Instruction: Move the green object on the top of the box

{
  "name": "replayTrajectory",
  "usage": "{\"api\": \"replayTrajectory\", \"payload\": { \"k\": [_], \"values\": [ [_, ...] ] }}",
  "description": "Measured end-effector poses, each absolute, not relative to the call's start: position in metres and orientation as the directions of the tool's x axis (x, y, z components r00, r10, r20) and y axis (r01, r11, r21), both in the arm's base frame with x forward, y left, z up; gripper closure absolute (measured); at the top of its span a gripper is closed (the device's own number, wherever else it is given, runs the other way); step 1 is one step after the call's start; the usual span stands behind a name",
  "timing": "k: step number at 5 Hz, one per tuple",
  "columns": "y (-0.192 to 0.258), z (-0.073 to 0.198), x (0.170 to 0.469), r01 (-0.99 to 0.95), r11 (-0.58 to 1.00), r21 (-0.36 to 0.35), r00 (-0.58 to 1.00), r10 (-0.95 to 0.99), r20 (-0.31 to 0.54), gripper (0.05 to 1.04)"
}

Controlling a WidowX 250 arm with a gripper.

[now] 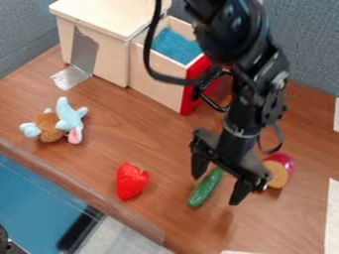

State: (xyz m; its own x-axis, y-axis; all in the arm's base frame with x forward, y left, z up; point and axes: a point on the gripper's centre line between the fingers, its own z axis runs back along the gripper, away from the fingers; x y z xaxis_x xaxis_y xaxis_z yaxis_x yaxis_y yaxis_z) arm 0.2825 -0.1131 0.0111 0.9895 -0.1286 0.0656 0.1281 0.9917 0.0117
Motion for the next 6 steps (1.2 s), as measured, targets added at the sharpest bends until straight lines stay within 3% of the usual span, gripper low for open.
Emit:
{"api": "replayTrajectory", "payload": {
  "k": [1, 2, 3, 4, 5, 6],
  "values": [
    [-0.105, -0.006, 0.277, 0.122, 0.992, 0.005, 0.992, -0.122, 0.03, 0.227],
    [-0.099, -0.008, 0.28, 0.108, 0.994, -0.01, 0.994, -0.108, 0.035, 0.531],
    [-0.093, -0.007, 0.279, 0.107, 0.994, -0.019, 0.994, -0.106, 0.035, 0.748],
    [-0.078, 0.012, 0.282, 0.073, 0.997, -0.024, 0.997, -0.072, 0.042, 0.754],
    [-0.062, 0.052, 0.296, 0.035, 0.998, -0.045, 0.996, -0.03, 0.089, 0.754],
    [-0.039, 0.076, 0.314, -0.035, 0.998, -0.044, 0.994, 0.04, 0.105, 0.754]
  ]
}}
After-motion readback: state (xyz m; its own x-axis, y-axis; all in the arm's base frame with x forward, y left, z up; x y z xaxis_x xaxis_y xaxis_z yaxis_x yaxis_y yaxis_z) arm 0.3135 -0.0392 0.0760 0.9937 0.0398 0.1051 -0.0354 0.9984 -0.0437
